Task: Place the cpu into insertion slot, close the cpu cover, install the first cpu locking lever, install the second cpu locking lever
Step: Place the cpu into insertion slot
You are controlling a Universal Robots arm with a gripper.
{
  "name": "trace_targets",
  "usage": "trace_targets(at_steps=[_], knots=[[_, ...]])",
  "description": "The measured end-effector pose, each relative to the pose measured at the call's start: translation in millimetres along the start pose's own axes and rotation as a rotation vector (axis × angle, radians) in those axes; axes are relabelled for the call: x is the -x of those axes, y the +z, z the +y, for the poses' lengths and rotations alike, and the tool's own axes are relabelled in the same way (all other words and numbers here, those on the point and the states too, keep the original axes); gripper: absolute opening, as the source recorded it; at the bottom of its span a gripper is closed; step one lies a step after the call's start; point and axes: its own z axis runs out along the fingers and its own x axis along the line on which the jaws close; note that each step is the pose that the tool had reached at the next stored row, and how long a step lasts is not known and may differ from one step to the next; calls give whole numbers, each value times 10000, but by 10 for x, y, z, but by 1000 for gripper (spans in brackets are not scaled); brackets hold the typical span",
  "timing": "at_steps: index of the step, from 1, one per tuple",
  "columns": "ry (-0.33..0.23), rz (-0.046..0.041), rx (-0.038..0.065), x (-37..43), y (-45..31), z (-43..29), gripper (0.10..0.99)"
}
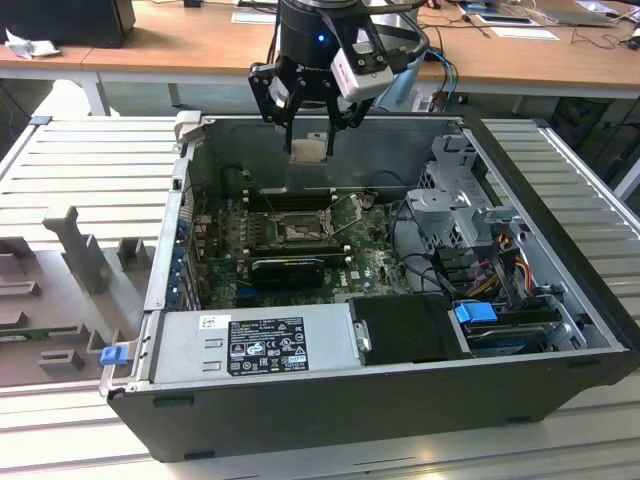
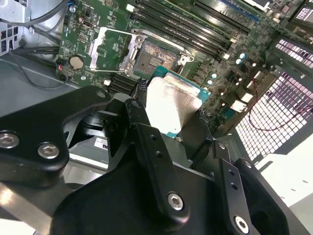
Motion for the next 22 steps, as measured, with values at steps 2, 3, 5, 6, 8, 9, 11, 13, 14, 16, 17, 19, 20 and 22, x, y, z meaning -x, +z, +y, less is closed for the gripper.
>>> trace_targets(at_steps=[2, 3, 5, 6, 8, 9, 11, 13, 14, 16, 17, 19, 20, 22], knots=[[27, -2, 0, 0, 0, 0, 529], [39, -4, 1, 0, 0, 0, 529], [68, -6, 2, 0, 0, 0, 529], [86, -8, 2, 0, 0, 0, 529], [168, -16, 2, 0, 0, 0, 529], [216, -20, 2, 0, 0, 0, 529], [364, -34, 0, 0, 0, 0, 529], [600, -55, 2, 0, 0, 0, 529], [689, -63, 3, 0, 0, 0, 529], [797, -71, 4, 0, 1, 0, 529], [810, -73, 5, 0, 5, 0, 529], [813, -73, 5, 0, 18, -2, 529], [813, -74, 6, 0, 25, -2, 529], [813, -73, 3, 0, 27, -3, 529]])
